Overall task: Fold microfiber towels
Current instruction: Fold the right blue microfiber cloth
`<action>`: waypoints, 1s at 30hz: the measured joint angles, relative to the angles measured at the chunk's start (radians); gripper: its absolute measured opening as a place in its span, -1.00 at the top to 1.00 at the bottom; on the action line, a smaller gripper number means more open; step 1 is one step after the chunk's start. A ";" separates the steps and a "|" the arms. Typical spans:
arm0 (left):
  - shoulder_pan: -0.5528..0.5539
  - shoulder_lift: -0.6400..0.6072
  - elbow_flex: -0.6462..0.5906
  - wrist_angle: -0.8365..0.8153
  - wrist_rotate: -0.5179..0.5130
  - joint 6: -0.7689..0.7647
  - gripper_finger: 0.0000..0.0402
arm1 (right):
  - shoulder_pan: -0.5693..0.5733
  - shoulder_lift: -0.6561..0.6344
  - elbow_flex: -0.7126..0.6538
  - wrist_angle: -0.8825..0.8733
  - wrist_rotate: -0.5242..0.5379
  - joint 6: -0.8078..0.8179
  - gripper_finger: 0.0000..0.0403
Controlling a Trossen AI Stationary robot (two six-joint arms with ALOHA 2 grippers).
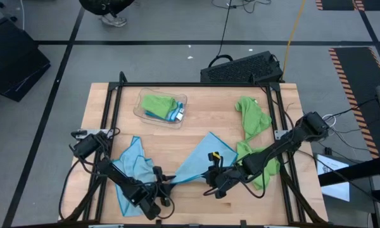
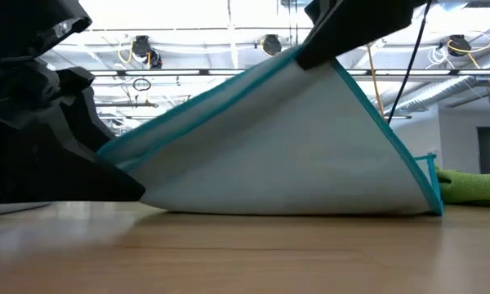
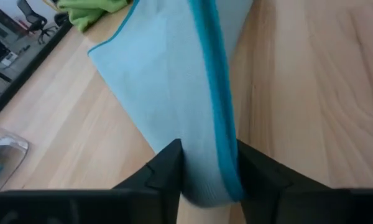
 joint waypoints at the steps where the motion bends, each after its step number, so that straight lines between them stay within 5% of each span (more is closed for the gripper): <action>1: -0.006 0.000 0.000 0.000 -0.015 0.000 0.37 | 0.000 -0.006 0.000 -0.003 0.007 0.002 0.97; 6: -0.038 0.003 0.003 0.012 -0.119 0.038 0.49 | 0.011 -0.020 0.000 -0.010 0.003 0.003 0.97; 20: -0.068 0.005 0.014 0.056 -0.177 0.091 0.92 | 0.015 -0.020 0.000 -0.035 0.002 0.022 0.97; 25: -0.081 0.005 0.014 0.060 -0.184 0.088 0.89 | 0.015 -0.020 0.000 -0.051 0.002 0.036 0.97; 30: -0.088 0.005 0.014 0.062 -0.186 0.082 0.66 | 0.015 -0.020 0.000 -0.052 0.002 0.037 0.97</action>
